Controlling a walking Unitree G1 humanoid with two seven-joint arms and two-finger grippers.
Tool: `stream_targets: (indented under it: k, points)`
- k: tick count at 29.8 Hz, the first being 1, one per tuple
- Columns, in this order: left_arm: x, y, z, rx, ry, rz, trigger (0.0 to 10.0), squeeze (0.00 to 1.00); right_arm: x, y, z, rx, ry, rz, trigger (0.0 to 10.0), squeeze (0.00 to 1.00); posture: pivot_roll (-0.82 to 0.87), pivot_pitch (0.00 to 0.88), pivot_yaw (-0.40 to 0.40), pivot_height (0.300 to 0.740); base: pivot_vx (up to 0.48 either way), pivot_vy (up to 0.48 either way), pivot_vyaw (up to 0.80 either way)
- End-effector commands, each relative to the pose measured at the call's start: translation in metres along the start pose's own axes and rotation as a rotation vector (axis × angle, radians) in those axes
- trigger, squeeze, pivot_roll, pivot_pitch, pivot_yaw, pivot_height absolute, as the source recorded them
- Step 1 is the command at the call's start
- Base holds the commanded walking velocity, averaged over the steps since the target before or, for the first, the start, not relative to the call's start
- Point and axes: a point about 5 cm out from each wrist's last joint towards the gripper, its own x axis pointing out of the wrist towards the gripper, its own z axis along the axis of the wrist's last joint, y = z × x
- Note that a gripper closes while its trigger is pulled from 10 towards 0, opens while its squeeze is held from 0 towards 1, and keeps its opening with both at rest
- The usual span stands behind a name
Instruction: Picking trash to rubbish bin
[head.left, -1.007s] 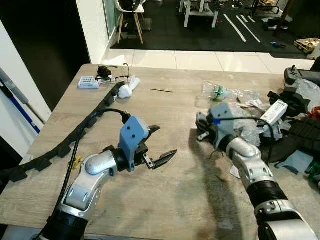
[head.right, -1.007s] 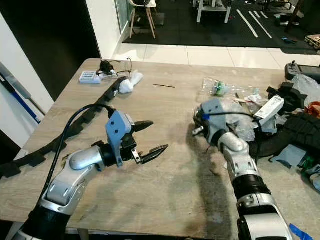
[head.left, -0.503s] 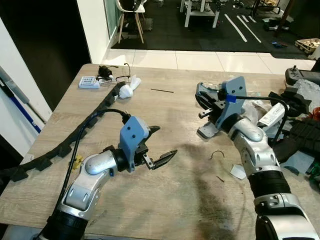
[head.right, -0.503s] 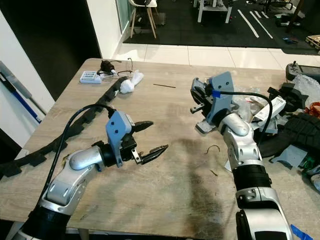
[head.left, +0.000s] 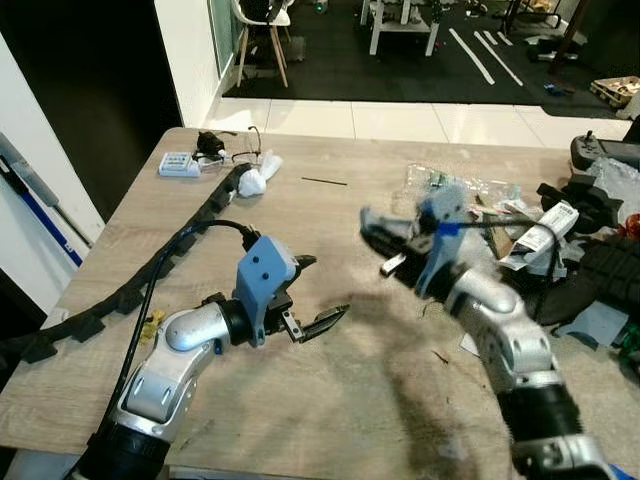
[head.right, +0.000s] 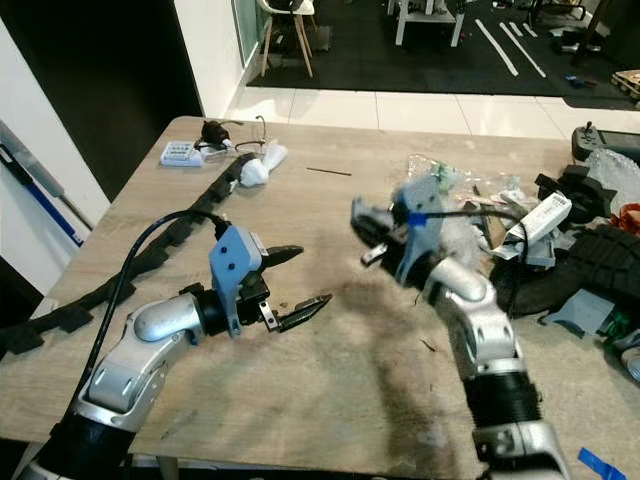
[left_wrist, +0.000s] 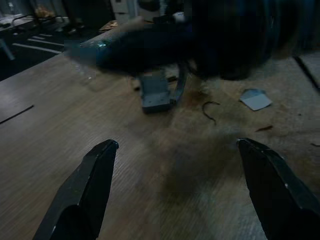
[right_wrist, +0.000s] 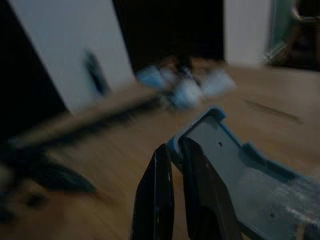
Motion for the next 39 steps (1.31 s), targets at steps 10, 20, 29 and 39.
stream_targets:
  k: [10,20,29,39]
  points:
    - [0.002,0.002,-0.003,0.025,0.029,0.004,10.0,0.0,0.004,0.024,0.046,-0.023,-0.096,0.194,0.0,0.0,0.03,0.111,0.032,0.74,0.0,0.0,0.0]
    - [0.001,0.001,-0.004,0.02,0.037,0.009,10.0,0.0,0.005,0.027,0.093,0.187,-0.36,0.23,0.0,0.0,0.04,0.118,0.029,0.74,0.0,0.0,0.0]
    - [-0.008,0.045,-0.017,0.079,0.142,0.47,10.0,0.0,0.01,0.009,0.067,-0.245,-0.137,-0.084,0.0,0.0,0.03,0.121,0.034,0.74,0.0,0.0,0.0]
    - [-0.035,0.076,-0.005,-0.047,0.013,0.806,10.0,0.0,0.013,0.008,0.053,-0.629,-0.1,-0.212,6.9,0.0,0.04,0.126,0.031,0.74,0.0,0.0,0.0]
